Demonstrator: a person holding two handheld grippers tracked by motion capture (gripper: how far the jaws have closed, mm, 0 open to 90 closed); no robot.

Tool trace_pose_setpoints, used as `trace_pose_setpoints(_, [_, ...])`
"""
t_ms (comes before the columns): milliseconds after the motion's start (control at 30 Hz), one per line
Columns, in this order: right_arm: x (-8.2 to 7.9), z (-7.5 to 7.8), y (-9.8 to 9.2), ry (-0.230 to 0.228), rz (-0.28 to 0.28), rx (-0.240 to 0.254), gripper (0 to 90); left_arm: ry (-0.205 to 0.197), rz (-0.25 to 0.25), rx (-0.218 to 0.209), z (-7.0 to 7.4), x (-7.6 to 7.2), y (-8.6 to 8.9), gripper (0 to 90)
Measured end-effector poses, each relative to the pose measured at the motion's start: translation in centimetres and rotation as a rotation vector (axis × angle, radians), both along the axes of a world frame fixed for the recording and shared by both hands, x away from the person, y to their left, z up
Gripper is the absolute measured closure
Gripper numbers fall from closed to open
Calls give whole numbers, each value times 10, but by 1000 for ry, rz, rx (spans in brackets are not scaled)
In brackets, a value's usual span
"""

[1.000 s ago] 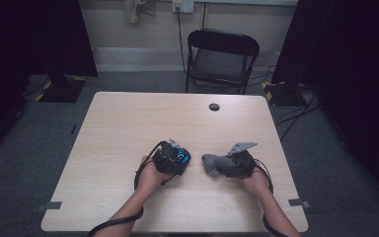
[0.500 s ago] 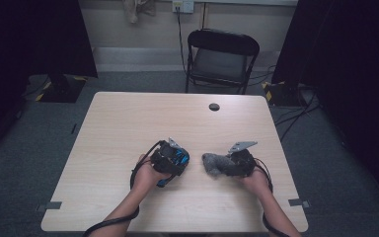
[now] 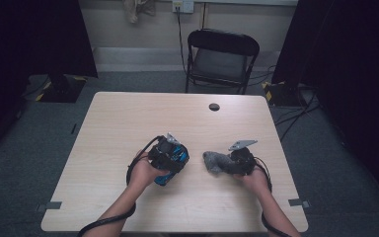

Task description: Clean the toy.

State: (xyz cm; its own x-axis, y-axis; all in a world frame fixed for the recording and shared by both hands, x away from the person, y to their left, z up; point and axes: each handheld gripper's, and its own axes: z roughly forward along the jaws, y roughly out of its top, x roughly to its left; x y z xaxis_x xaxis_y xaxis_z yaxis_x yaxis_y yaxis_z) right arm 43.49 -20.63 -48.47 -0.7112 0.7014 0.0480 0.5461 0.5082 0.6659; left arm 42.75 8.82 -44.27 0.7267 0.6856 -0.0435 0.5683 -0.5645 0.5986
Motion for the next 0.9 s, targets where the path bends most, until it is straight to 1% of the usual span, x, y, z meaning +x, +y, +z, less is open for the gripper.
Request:
trace_pose_setpoints(67, [0,1,1,2,-3,-6,610,-3,-1,-6,2,-1,1,257])
trace_pose_setpoints(133, [1,1,1,7,-9,-5,611,-15,-3,-8,6,-1,1,256])
trace_pose_setpoints(233, [1,2,1,17,-10,-5,611,-22,-9,-14,11,0,2,256])
trace_pose_setpoints(300, [2,2,1,17,-8,-6,610,-25,-14,-16,11,0,2,256])
trace_pose_setpoints(367, [2,2,1,18,-9,-3,610,-21,-21,-10,8,1,1,256])
trace_pose_setpoints(467, [2,2,1,18,-10,-3,609,-13,-33,12,-2,2,-5,255])
trace_pose_setpoints(633, [1,1,1,16,-12,-1,608,22,-37,36,-19,6,-12,255])
trace_pose_setpoints(733, [2,1,1,19,-10,0,607,36,-43,55,-26,7,-15,254])
trace_pose_setpoints(767, [2,1,1,18,-9,1,607,39,-36,59,-28,7,-16,254])
trace_pose_setpoints(900, [2,1,0,16,-8,1,606,30,-36,71,-32,7,-18,253])
